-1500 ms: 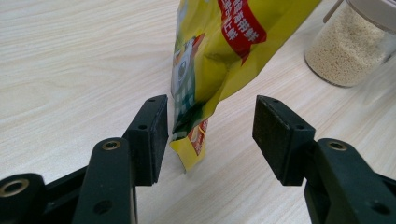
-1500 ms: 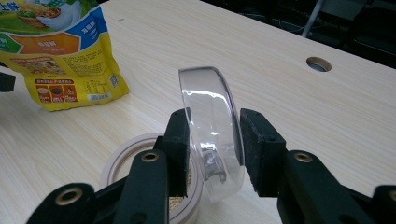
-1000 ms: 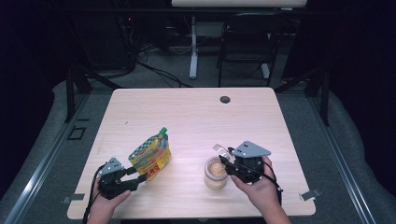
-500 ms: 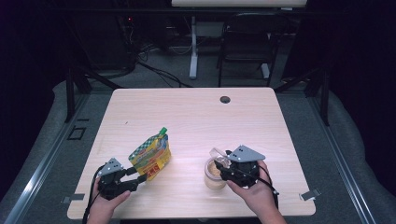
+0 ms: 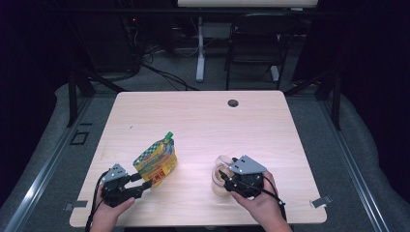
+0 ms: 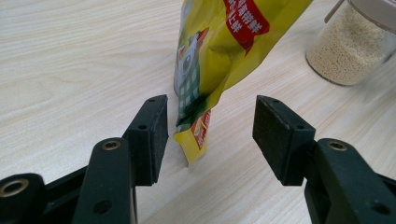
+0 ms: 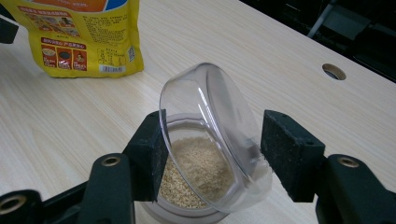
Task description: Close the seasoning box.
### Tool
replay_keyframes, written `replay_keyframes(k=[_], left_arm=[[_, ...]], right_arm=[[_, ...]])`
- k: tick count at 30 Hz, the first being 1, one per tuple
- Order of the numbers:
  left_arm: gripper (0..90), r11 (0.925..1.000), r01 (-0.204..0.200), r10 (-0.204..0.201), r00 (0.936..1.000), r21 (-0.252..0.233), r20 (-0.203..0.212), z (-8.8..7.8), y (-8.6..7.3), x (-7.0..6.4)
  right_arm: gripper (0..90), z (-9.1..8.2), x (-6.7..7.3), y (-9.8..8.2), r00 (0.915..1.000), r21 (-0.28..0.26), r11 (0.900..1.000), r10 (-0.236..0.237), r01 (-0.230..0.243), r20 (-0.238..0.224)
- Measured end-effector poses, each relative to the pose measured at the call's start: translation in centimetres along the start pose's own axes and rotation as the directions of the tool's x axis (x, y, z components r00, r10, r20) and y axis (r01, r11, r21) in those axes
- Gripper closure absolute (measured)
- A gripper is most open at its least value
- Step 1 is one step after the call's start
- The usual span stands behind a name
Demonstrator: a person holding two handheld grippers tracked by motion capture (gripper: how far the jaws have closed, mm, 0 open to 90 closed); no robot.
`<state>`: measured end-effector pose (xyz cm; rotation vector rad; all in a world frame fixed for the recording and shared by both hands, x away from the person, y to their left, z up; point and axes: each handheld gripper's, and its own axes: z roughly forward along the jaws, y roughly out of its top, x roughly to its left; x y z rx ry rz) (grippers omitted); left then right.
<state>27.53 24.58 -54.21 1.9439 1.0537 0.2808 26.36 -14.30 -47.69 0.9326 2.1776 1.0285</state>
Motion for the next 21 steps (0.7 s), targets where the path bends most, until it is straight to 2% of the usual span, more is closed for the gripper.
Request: replay_keyframes(k=[11,17,21], left_arm=[[44.6,1.0000,-0.002,0.002,1.0000,0.003,-0.002,0.0,0.0,0.0],[43.2,0.9999,-0.009,0.009,0.9999,0.008,-0.012,0.0,-0.1,-0.2],[42.6,0.9999,-0.014,0.014,0.9998,0.006,-0.014,-0.1,-0.1,-0.5]], right_arm=[[37.9,0.0,0.3,-0.1,1.0000,0.004,1.000,-0.006,0.006,-0.004],[34.8,0.1,0.8,-0.2,0.9995,0.015,1.000,-0.023,0.023,-0.020],[32.7,-0.2,1.1,-0.2,0.9992,-0.002,1.000,-0.015,0.015,-0.037]])
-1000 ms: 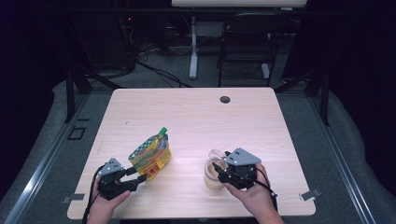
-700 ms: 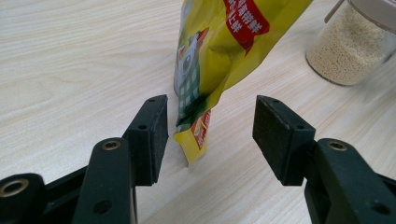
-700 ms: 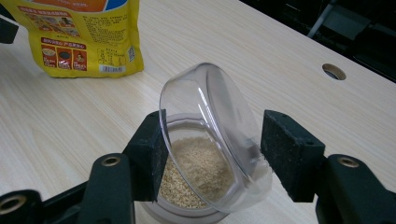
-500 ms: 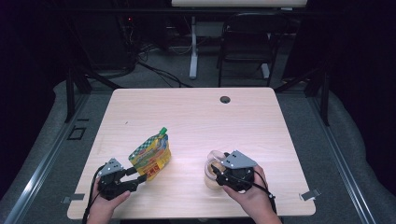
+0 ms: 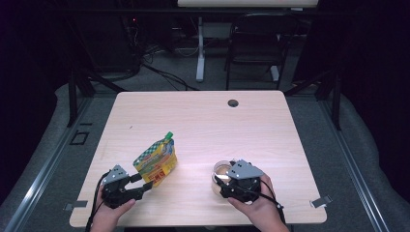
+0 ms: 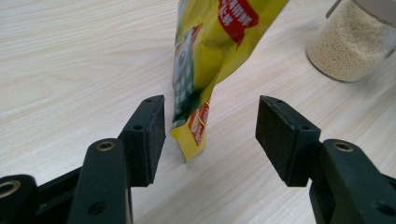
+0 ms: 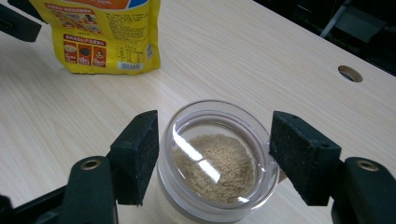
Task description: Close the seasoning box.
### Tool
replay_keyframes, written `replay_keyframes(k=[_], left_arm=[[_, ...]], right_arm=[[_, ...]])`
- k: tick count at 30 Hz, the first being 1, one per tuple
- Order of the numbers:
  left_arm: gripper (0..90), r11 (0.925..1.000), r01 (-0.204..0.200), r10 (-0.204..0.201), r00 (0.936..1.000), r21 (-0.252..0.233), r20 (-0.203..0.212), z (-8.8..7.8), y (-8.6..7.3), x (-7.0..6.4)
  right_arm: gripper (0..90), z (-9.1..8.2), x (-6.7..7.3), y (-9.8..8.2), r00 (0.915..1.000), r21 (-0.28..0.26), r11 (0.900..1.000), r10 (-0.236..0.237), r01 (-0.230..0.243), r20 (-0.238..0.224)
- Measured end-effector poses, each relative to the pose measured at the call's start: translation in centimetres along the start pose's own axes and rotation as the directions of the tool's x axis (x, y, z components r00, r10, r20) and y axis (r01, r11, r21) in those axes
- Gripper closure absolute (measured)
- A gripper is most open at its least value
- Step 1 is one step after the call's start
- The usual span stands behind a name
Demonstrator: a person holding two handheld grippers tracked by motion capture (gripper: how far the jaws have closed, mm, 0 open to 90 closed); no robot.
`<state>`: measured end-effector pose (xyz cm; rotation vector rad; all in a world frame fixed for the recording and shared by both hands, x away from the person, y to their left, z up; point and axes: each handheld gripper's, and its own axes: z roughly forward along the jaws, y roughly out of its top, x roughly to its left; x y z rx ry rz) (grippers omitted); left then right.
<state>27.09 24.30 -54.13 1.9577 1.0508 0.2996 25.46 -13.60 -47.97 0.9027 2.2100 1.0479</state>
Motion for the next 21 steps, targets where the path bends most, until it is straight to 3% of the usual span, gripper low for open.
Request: replay_keyframes(k=[9,21], left_arm=[[42.0,1.0000,0.008,-0.008,1.0000,0.002,-0.004,0.0,-0.1,-0.1],[41.4,0.9998,0.020,-0.020,0.9996,0.004,-0.020,-1.5,-1.3,0.0]], right_arm=[[32.7,-0.8,-0.3,-0.2,0.9998,-0.008,1.000,0.018,-0.018,-0.008],[33.2,-3.1,-3.0,-2.3,0.9933,-0.021,0.993,0.115,-0.115,0.013]])
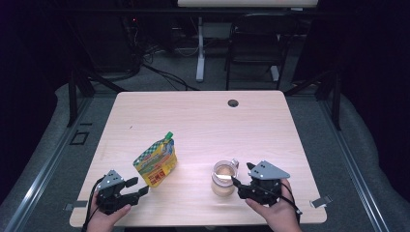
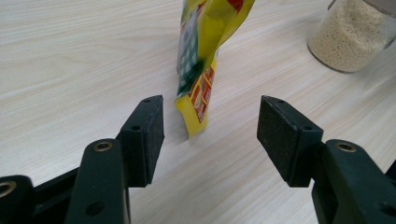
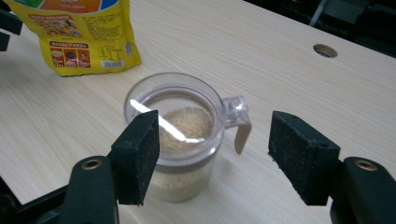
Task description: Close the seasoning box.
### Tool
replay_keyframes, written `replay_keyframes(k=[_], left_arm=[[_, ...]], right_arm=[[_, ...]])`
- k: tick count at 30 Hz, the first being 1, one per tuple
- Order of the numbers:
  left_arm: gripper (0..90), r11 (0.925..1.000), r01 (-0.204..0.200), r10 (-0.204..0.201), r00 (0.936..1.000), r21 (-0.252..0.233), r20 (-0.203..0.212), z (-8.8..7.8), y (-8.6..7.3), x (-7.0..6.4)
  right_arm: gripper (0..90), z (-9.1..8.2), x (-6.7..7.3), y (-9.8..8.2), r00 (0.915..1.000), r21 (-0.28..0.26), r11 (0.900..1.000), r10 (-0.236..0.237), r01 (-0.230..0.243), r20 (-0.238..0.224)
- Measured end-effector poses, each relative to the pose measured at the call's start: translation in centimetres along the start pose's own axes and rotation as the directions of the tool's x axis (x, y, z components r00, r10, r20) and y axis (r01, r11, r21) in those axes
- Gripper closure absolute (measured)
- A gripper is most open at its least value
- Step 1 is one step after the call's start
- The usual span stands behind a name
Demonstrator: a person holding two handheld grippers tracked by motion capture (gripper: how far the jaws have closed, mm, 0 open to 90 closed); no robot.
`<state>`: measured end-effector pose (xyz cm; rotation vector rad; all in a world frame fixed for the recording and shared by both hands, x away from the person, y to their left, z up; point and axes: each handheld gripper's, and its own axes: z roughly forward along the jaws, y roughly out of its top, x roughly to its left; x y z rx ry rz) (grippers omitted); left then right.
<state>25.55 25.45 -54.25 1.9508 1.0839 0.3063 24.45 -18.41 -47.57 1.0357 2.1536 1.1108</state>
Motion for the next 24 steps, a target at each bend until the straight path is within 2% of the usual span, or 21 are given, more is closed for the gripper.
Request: replay_keyframes(k=[1,2,3,5,9,10,12,13,15,18,21,24], left_arm=[[41.4,1.0000,0.000,0.000,1.0000,-0.002,-0.001,-0.1,-0.1,0.1],[41.4,1.0000,0.002,-0.002,1.0000,-0.001,-0.004,-0.2,-0.1,0.1],[41.3,1.0000,0.009,-0.009,0.9999,-0.001,-0.007,-0.3,-0.2,0.2],[41.3,0.9999,0.011,-0.011,0.9999,-0.002,-0.010,-0.4,-0.2,0.3],[41.2,0.9997,0.019,-0.019,0.9997,-0.012,-0.015,-0.8,-0.3,0.5],[41.2,0.9997,0.020,-0.020,0.9996,-0.013,-0.018,-0.9,-0.3,0.6],[41.2,0.9996,0.023,-0.023,0.9995,-0.016,-0.021,-1.1,-0.4,0.8],[41.2,0.9994,0.029,-0.029,0.9992,-0.018,-0.027,-1.2,-0.5,1.0],[41.2,0.9995,0.028,-0.029,0.9992,-0.015,-0.029,-1.4,-0.6,1.2],[41.2,0.9992,0.036,-0.037,0.9985,-0.018,-0.040,-1.7,-1.0,1.8],[41.2,0.9974,0.059,-0.061,0.9973,-0.041,-0.040,-2.0,-1.2,2.4],[41.2,0.9958,0.077,-0.079,0.9961,-0.050,-0.038,-2.2,-1.2,2.6]], right_arm=[[33.2,-0.3,-0.5,-0.5,0.9998,-0.004,1.000,0.020,-0.020,0.001],[33.2,-0.3,-0.5,-0.5,0.9998,-0.004,1.000,0.020,-0.020,0.001],[33.2,-0.7,-1.3,-1.2,0.9988,-0.006,0.999,0.049,-0.049,0.009],[33.2,-0.8,-1.6,-1.4,0.9981,-0.008,0.998,0.059,-0.059,0.015],[33.2,-1.4,-2.9,-2.7,0.9931,-0.001,0.994,0.113,-0.113,0.031],[33.2,-1.5,-3.5,-3.4,0.9888,0.002,0.989,0.146,-0.146,0.032],[33.2,-1.6,-3.8,-3.7,0.9868,0.003,0.987,0.159,-0.159,0.032],[33.2,-1.7,-4.3,-4.3,0.9818,-0.002,0.983,0.185,-0.185,0.045],[33.2,-1.7,-4.5,-4.5,0.9813,0.003,0.983,0.185,-0.186,0.051],[33.2,-1.8,-5.4,-5.5,0.9716,-0.010,0.975,0.223,-0.223,0.079],[33.2,-1.6,-5.9,-6.4,0.9605,-0.031,0.965,0.263,-0.261,0.092],[33.6,-1.5,-6.4,-7.0,0.9556,-0.039,0.962,0.274,-0.271,0.110]])
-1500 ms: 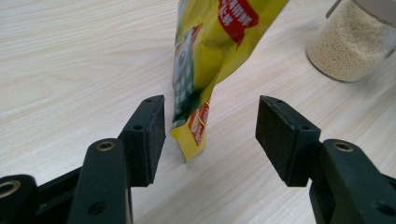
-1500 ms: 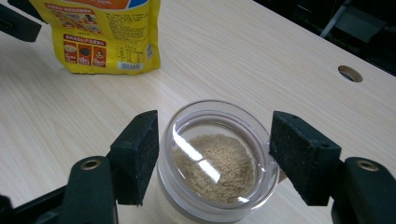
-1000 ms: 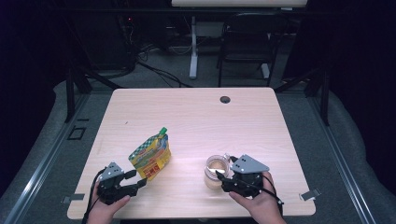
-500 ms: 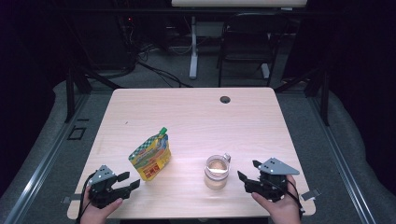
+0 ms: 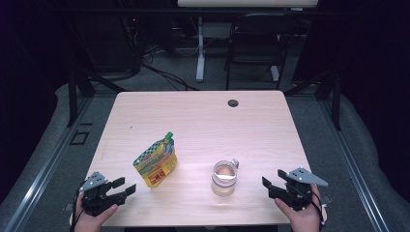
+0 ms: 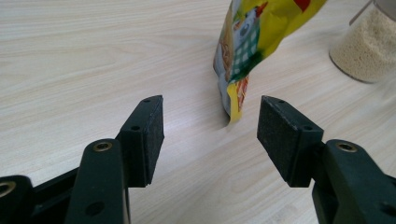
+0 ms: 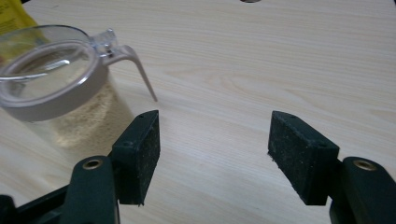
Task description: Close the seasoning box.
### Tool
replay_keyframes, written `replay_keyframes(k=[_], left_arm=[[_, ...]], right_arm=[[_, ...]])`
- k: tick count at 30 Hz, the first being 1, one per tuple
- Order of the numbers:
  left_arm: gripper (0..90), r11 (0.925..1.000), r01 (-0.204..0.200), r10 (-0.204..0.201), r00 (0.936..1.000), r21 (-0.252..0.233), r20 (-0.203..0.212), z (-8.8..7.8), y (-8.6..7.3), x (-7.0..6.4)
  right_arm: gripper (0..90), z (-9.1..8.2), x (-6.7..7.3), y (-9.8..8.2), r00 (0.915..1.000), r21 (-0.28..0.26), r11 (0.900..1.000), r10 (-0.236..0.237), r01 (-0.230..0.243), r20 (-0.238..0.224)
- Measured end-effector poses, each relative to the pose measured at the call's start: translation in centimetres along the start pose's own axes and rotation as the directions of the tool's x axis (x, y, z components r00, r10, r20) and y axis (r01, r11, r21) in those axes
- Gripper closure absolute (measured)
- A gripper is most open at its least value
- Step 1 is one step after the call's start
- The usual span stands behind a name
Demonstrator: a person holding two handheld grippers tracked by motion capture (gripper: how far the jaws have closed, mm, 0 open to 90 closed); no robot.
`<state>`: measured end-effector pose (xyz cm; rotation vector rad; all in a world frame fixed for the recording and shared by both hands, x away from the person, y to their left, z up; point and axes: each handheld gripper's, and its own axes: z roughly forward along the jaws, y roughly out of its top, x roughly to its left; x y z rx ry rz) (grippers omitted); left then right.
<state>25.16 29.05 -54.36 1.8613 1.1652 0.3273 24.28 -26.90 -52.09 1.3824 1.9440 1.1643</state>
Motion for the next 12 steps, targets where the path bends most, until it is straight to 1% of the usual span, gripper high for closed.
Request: replay_keyframes(k=[2,4,7,10,12], left_arm=[[41.2,0.9999,0.012,-0.012,0.9999,-0.009,-0.003,-0.1,0.0,0.3],[41.2,0.9996,0.021,-0.021,0.9997,-0.019,-0.008,-0.2,-0.1,0.6],[41.2,0.9993,0.027,-0.027,0.9995,-0.024,-0.014,-0.3,-0.1,0.9],[41.5,0.9993,0.033,-0.033,0.9993,-0.020,-0.017,-0.2,-0.1,1.2],[41.6,0.9993,0.032,-0.032,0.9993,-0.019,-0.018,-0.2,-0.1,1.3]], right_arm=[[33.7,0.1,-0.4,-0.3,0.9998,0.005,1.000,0.002,-0.002,0.019],[33.9,0.2,-0.8,-0.6,0.9996,0.005,1.000,0.010,-0.010,0.026],[33.9,0.4,-1.3,-1.1,0.9992,0.024,0.999,0.023,-0.024,0.033],[33.8,0.6,-1.4,-1.3,0.9990,0.025,0.999,0.040,-0.040,0.019],[33.6,0.6,-1.4,-1.3,0.9992,0.028,0.999,0.036,-0.036,0.018]])
